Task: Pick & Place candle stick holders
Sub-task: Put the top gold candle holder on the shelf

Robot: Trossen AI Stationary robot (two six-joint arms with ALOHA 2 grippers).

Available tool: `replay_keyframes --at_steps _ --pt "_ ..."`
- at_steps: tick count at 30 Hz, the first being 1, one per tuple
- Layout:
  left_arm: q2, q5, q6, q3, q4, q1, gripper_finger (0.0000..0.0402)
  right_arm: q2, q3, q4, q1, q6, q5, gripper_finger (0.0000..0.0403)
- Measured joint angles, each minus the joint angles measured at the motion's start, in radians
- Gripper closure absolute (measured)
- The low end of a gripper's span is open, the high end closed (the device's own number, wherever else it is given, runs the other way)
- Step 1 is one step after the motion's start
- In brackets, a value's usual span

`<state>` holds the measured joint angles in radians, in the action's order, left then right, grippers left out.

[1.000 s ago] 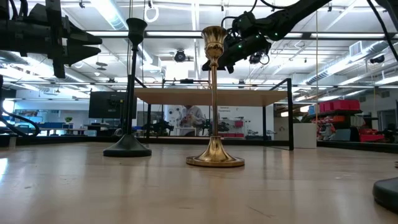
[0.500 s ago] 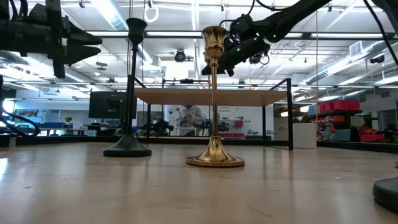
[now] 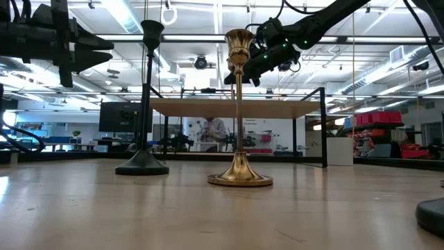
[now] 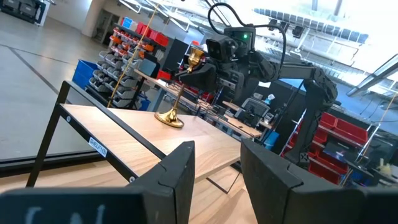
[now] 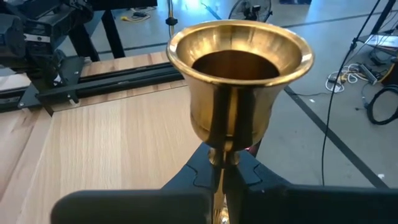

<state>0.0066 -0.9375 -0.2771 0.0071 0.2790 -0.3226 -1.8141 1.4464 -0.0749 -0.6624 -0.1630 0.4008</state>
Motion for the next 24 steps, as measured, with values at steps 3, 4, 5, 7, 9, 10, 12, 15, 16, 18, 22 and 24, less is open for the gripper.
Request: replay_keyframes --at_steps 3,4,5,7,9,10,12,15,16,18,22,24 --pt "0.0 0.0 0.0 0.0 0.0 0.0 0.0271 0.0 0.0 -0.002 0.0 -0.001 0.0 0.0389" --pt "0.0 0.0 0.0 0.0 0.0 0.0 0.0271 0.0 0.0 -0.003 0.0 -0.002 0.0 0.0385" --pt "0.0 0.0 0.0 0.0 0.0 0.0 0.0271 0.0 0.0 -0.005 0.0 -0.001 0.0 0.0379" --pt "0.0 0.0 0.0 0.0 0.0 0.0 0.0271 0.0 -0.001 -0.02 0.0 0.005 -0.001 0.0367" --pt "0.0 0.0 0.0 0.0 0.0 0.0 0.0271 -0.004 -0.003 -0.024 0.0 0.004 -0.002 0.0354" --pt "0.0 0.0 0.0 0.0 0.0 0.0 0.0271 -0.005 -0.003 -0.023 0.0 0.004 -0.002 0.0348" --pt "0.0 0.0 0.0 0.0 0.0 0.0 0.0271 -0.003 -0.003 -0.013 0.0 0.004 -0.012 0.0336" --pt "0.0 0.0 0.0 0.0 0.0 0.0 0.0271 -0.003 -0.003 -0.014 0.0 0.005 -0.078 0.0315" --pt "0.0 0.0 0.0 0.0 0.0 0.0 0.0271 -0.003 -0.003 -0.014 0.0 0.006 -0.088 0.0307" --pt "0.0 0.0 0.0 0.0 0.0 0.0 0.0271 -0.003 -0.003 -0.012 -0.001 0.014 -0.081 0.0287" --pt "0.0 0.0 0.0 0.0 0.0 0.0 0.0271 -0.003 -0.003 -0.012 0.0 0.016 -0.068 0.0241" --pt "0.0 0.0 0.0 0.0 0.0 0.0 0.0271 -0.003 -0.003 -0.014 0.003 0.017 -0.051 0.0218"
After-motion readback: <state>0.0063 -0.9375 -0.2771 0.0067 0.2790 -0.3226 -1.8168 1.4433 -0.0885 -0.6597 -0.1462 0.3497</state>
